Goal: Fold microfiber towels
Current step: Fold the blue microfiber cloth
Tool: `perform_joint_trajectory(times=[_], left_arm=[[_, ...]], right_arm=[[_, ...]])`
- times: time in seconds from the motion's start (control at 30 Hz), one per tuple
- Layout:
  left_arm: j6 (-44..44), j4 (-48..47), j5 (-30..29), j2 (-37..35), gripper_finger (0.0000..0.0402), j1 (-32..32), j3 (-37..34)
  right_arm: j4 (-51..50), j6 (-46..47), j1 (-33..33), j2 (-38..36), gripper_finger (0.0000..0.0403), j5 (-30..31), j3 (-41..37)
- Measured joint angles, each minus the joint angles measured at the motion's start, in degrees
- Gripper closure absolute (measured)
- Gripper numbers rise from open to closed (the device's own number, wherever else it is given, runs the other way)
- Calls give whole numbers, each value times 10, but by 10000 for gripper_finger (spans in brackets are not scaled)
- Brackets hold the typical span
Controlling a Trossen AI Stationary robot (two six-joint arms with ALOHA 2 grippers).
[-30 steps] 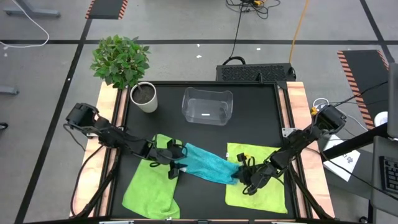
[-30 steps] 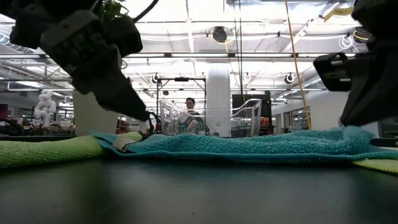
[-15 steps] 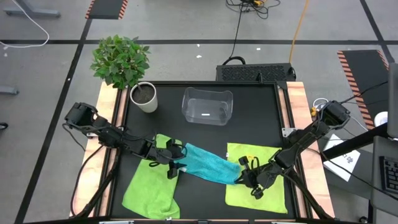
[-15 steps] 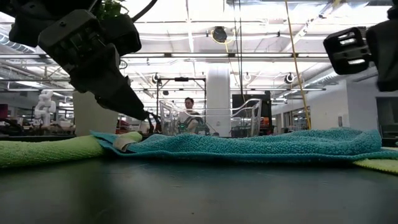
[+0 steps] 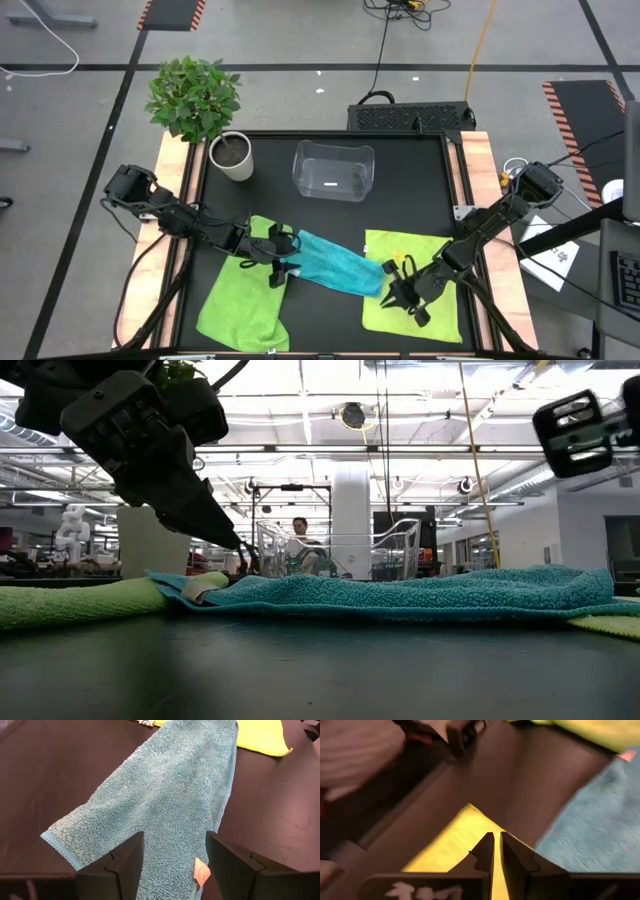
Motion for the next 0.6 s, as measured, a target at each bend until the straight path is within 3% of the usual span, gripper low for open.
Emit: perform_joint_trajectory(times=[0.2,0.37,0.5,0.6], left_arm=[[4,2,3,0,188,0,0],[6,3,8,0,188,0,0],[5,3,12,0,188,0,0],[5,3,12,0,188,0,0]], right_arm=[[64,60,7,0,368,114,-35],[244,46,23,-1,366,155,-141],[288,36,23,0,370,165,-182],[263,13,23,-1,370,166,-188]])
